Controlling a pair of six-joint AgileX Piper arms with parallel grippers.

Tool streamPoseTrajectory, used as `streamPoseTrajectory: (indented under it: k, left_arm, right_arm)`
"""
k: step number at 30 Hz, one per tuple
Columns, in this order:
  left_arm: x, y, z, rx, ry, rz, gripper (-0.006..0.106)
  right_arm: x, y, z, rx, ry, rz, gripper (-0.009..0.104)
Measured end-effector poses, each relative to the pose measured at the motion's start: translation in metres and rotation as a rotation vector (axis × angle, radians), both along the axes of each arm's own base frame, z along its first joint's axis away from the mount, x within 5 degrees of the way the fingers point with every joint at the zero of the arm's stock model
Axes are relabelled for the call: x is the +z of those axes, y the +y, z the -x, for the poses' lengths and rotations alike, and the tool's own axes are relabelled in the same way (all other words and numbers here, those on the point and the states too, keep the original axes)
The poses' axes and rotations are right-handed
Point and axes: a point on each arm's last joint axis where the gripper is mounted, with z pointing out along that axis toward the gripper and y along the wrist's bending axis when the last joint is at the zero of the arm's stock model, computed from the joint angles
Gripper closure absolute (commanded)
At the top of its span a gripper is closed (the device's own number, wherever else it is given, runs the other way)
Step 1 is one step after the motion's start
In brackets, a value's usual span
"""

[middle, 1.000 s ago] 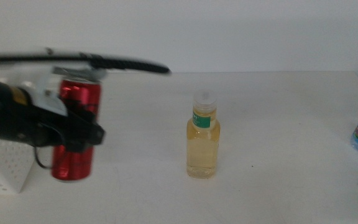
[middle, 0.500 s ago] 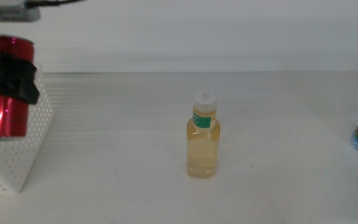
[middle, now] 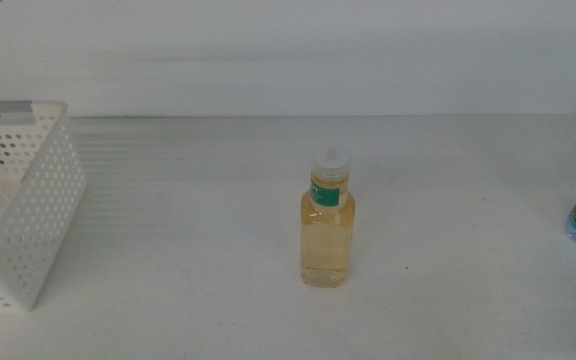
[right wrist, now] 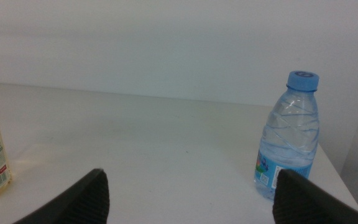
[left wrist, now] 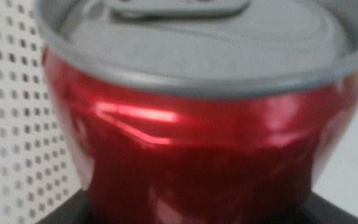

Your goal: Use arms to grab the bottles and put them into the dustbin to the left of the table.

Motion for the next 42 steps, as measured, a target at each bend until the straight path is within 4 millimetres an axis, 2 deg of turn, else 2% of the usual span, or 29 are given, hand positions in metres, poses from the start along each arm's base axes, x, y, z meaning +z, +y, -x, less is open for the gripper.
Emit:
streamPoseTrajectory:
  k: [10,14,23,32,42]
  left_arm:
    - [-0.042,0.048,-0.028,0.043,0.102,-0.014,0.105]
    - [-0.061,0.059,-0.036,0.060,0.146,-0.001,0.105]
    - [-0.112,0.066,-0.056,0.056,0.255,0.034,0.105]
    - [-0.152,0.068,-0.068,0.054,0.323,0.063,0.105]
    - [-0.180,0.066,-0.076,0.045,0.365,0.085,0.105]
  right_arm:
    - [0.000,0.000,0.000,0.000,0.000,0.000,0.012]
    - [0.000,0.000,0.000,0.000,0.000,0.000,0.012]
    - [0.000,0.000,0.000,0.000,0.000,0.000,0.012]
    - [0.000,0.000,0.000,0.000,0.000,0.000,0.012]
    - [0.000,0.000,0.000,0.000,0.000,0.000,0.012]
